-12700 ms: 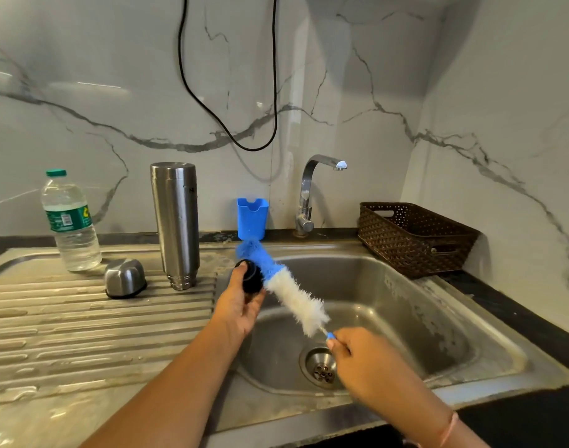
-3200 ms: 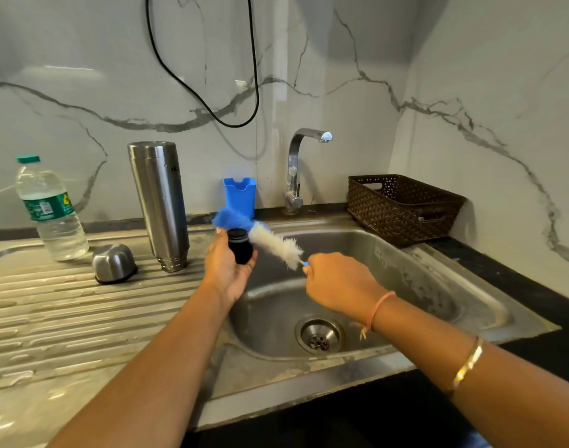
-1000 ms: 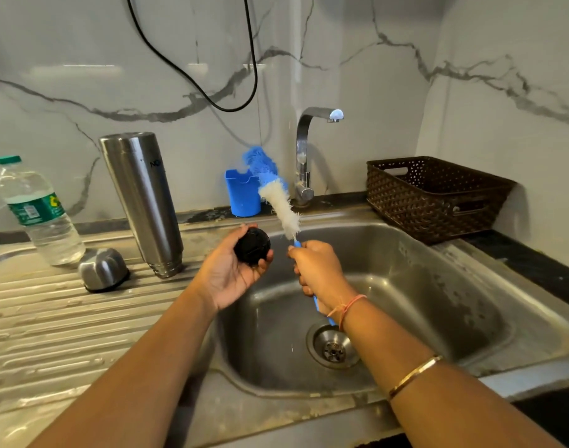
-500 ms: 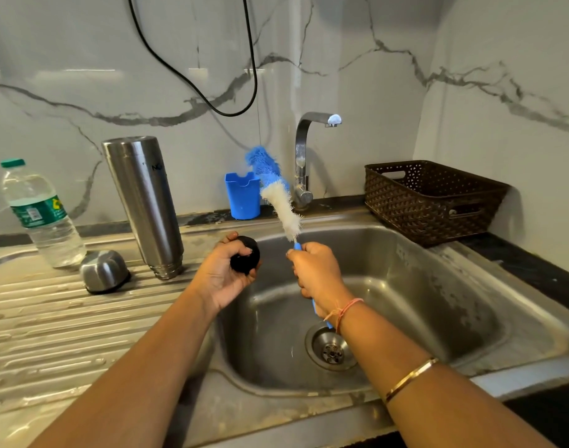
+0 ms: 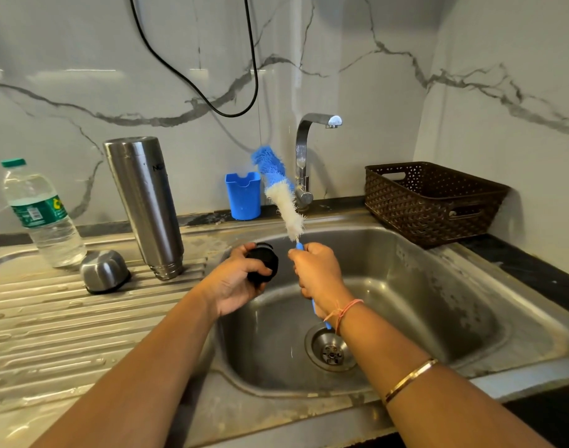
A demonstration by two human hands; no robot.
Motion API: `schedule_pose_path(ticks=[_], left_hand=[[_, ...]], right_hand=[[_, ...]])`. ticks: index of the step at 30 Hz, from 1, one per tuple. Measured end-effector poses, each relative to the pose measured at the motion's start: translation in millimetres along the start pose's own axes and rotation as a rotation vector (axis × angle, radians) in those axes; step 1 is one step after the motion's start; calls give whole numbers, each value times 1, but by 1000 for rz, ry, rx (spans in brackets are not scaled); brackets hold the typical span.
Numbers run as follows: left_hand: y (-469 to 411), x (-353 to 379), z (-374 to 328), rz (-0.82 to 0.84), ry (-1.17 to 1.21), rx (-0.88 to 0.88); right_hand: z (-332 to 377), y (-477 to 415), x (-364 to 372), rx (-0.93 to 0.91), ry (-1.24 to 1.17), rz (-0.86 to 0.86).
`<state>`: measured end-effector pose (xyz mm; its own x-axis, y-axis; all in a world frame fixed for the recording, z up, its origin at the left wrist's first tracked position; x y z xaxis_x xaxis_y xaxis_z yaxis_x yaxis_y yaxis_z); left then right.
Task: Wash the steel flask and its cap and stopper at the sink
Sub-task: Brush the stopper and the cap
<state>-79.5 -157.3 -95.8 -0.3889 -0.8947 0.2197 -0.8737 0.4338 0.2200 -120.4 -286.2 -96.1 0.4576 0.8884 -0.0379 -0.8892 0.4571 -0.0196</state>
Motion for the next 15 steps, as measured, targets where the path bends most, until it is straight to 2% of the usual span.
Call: schedule_pose_path(ticks=[4,9,12,15], left_hand=[[3,10,4,126,-154,-56],[10,14,2,233,-328,-33],[10,16,-1,272,-348,-2],[10,16,-2,311,-292,22]], right_hand=[[2,1,-2,-10,-4,6],[2,1,-3,56,127,89],[2,3,-5,84,180,123],[4,3,-9,12,278,87]])
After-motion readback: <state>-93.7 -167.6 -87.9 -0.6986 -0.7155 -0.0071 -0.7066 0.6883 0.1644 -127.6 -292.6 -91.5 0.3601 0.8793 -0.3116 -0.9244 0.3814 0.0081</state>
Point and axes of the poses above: each hand's wrist, its own y-axis away from the middle knuckle, its own x-axis out of the palm, z = x × y, the point moved 3 cm from there along -y, towards the middle knuckle, and after that the axes turned 5 degrees about -y, right-handed, at the moved point
